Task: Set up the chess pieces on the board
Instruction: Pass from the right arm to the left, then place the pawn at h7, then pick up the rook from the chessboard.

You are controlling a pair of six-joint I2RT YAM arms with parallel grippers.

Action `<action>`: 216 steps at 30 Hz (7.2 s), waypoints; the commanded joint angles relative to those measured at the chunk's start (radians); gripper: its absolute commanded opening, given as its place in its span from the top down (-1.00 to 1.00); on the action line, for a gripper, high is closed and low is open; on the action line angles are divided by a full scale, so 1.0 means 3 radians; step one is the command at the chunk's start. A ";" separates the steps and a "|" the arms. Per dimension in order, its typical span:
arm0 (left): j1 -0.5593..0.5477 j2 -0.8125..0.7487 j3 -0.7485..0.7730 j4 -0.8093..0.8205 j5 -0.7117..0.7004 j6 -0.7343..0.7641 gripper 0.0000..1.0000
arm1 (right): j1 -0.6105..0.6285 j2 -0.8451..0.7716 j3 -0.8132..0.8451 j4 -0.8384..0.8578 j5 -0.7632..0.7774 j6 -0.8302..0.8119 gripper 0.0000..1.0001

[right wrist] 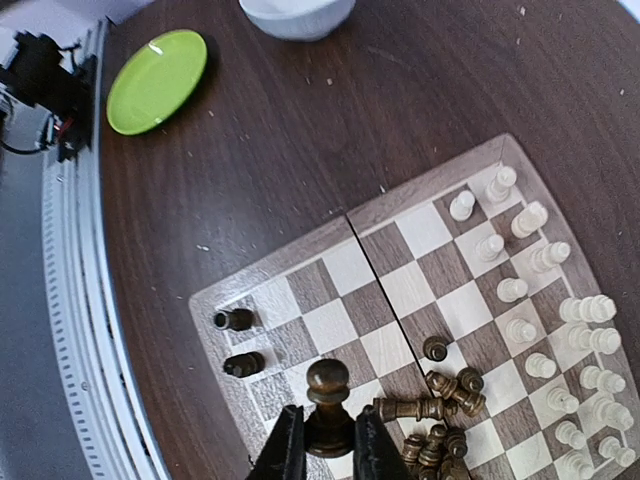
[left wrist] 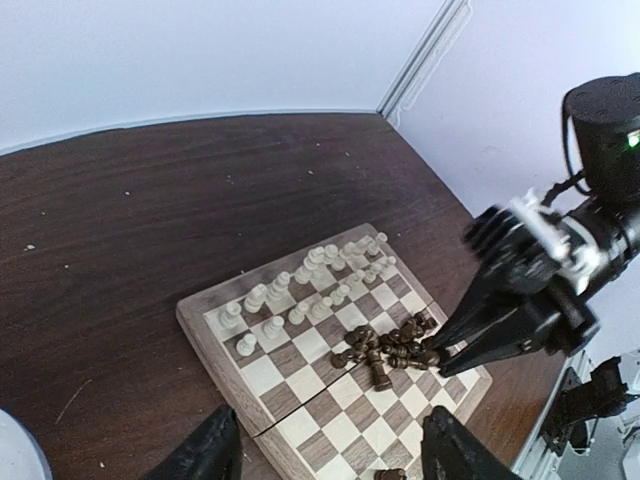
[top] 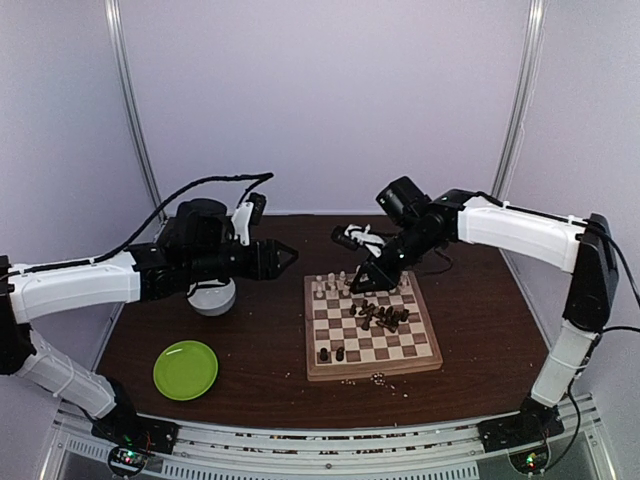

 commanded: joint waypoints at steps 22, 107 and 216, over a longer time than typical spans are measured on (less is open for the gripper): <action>-0.0120 0.1482 0.0222 0.1935 0.2308 -0.1563 0.14 | -0.0116 -0.0371 -0.0466 0.0262 -0.0728 -0.0193 0.84; -0.0679 0.2050 0.1871 -0.2338 0.0218 0.1823 0.95 | -0.0923 -0.1150 -0.1268 0.0043 -0.0517 -0.0772 0.14; 0.0944 0.0144 0.0858 -0.0885 0.0079 0.1450 -0.28 | -0.0540 0.0018 -0.0421 -0.0549 0.1146 -0.0561 0.28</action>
